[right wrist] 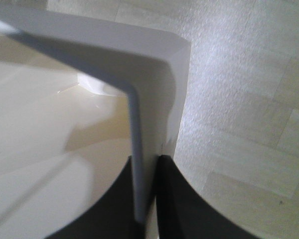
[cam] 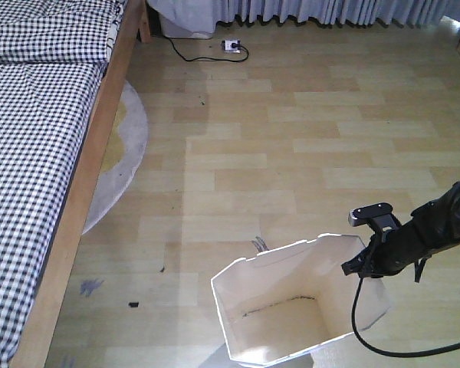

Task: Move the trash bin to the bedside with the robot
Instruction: 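Carry the bin with the right gripper while driving toward the bed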

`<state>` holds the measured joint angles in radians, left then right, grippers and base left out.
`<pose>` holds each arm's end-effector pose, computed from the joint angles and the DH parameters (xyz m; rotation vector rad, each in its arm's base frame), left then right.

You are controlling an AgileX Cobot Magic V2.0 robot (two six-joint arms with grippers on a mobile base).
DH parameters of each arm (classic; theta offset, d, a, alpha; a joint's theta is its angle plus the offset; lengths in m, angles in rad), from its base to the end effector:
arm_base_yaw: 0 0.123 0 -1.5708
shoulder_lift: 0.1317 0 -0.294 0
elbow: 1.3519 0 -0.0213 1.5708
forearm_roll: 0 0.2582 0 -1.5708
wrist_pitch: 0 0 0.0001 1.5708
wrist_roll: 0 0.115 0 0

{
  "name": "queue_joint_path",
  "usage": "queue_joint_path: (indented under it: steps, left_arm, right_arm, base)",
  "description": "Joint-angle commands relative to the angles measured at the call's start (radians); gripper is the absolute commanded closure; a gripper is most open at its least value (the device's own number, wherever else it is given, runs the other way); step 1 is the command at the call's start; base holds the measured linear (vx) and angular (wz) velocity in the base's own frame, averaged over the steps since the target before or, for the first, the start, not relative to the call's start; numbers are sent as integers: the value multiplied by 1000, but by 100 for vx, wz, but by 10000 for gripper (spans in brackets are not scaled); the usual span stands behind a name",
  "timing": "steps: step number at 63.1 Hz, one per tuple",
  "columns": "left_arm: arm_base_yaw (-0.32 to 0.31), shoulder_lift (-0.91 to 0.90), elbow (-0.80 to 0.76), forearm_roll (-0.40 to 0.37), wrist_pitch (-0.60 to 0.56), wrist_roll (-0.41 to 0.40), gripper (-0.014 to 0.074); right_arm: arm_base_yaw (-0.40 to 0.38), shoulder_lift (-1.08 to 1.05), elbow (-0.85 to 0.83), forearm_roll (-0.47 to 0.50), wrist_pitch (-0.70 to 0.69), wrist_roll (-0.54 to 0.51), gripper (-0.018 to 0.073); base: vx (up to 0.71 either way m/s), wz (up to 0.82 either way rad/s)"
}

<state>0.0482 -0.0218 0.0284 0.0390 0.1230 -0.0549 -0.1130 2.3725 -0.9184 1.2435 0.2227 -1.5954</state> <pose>0.0782 0.0043 0.1923 -0.0556 1.6122 0.0286 0.3247 -0.0126 -0.0621 -0.3837 2.9292 0.2582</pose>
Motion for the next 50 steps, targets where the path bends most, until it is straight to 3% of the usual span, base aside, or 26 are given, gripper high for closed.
queue_joint_path:
  steps: [1, 50]
  left_arm:
    - [-2, -5, -21, -5, -72, -4, 603]
    - [-2, -5, -21, -5, -72, -4, 603]
  right_arm:
    - [-2, -73, -12, 24, 110, 6, 566]
    - [-2, -73, -12, 24, 110, 6, 566]
  base:
    - [33, 0]
    - [32, -5]
